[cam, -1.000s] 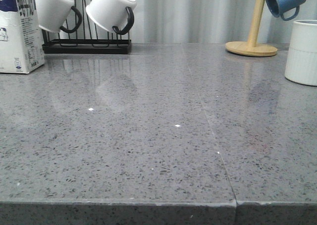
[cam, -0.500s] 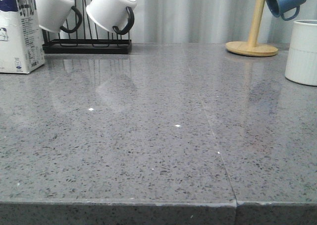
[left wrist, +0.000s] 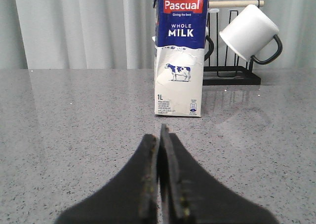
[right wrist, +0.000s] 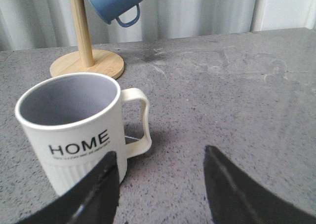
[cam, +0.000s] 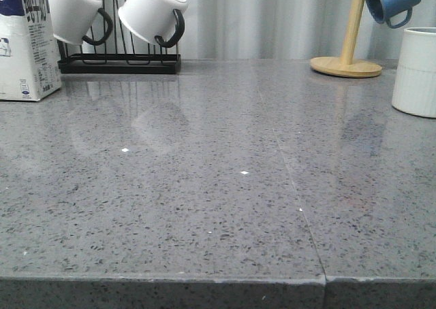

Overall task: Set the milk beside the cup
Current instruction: 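Grasp the HOME mug by its handle with the right gripper and lift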

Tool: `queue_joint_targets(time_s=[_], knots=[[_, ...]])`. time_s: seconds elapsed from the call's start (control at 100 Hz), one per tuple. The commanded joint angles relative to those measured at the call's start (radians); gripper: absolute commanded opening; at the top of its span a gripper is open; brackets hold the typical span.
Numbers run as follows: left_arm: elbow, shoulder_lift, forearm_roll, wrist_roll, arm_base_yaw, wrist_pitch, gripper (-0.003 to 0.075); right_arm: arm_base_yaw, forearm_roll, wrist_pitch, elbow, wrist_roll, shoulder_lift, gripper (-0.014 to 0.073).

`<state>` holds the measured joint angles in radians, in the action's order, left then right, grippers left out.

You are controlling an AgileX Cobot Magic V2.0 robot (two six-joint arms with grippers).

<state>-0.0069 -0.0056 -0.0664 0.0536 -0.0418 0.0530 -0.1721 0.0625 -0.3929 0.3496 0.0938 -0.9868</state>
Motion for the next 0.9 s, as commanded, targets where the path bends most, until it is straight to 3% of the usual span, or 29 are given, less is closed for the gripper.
queue_joint_targets(time_s=[0.0,0.29,0.89], knots=[[0.060,-0.028,-0.002,-0.001,0.002,-0.075,-0.0020,-0.007,0.016,-0.185,0.038,0.002,-0.063,0.0405],[0.060,-0.028,-0.002,-0.001,0.002,-0.075,-0.0020,-0.007,0.027,-0.362,0.080,-0.004,-0.322,0.0405],[0.060,-0.028,-0.002,-0.001,0.002,-0.075,-0.0020,-0.007,0.035,-0.372,0.337,-0.008,-0.633,0.0402]])
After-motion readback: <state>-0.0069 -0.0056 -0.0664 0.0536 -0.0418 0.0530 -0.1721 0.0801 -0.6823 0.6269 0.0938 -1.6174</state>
